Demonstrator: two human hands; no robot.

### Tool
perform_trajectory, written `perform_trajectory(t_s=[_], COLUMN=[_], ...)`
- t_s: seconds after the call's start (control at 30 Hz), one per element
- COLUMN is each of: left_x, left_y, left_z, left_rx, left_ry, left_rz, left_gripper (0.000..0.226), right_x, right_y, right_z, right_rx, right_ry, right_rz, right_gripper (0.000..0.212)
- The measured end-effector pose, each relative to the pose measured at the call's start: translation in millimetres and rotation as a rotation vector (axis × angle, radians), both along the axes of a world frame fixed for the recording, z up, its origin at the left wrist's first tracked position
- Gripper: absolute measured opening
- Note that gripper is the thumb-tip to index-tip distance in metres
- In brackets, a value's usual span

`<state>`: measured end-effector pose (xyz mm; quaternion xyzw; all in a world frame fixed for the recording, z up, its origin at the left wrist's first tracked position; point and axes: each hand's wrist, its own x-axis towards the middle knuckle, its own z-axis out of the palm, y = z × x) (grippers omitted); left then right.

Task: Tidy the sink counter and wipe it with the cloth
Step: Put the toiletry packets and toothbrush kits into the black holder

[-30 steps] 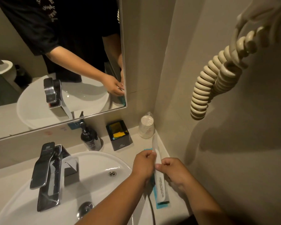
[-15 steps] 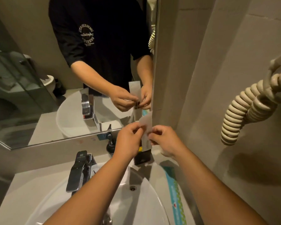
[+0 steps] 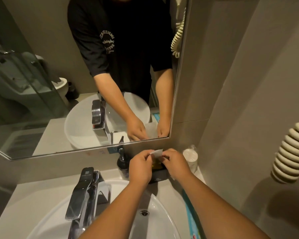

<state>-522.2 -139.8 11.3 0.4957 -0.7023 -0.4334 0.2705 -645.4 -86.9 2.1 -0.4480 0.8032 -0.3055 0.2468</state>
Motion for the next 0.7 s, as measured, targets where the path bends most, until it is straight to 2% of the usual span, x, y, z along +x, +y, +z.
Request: perform_trajectory(t_s=[0.27, 0.37, 0.5, 0.63, 0.7], left_x=[-5, -6, 0, 15, 24], left_y=[-10, -8, 8, 39, 59], left_z=[-7, -7, -5, -1, 2], left_rx=[-0.034, -0.022, 0.040, 0.130, 0.220], left_ry=[-0.059, -0.047, -0.042, -0.015, 0.020], left_rz=[0.059, 0.074, 0.076, 0.068, 0.097], left_gripper=[0.021, 0.024, 0.042, 0.048, 0.047], right_x=[-1, 0, 0, 0, 1], right_y=[-16, -12, 16, 79, 115], right_z=[-16, -15, -12, -20, -29], right_rx=[0.083, 0.048, -0.056, -0.107, -0.084], right_ry=[0.176, 0.117, -0.026, -0.152, -0.168], right_rz=[0.006, -0.011, -0.142, -0.283, -0.381], right_gripper=[0.027, 0.033, 0.034, 0.019, 0.018])
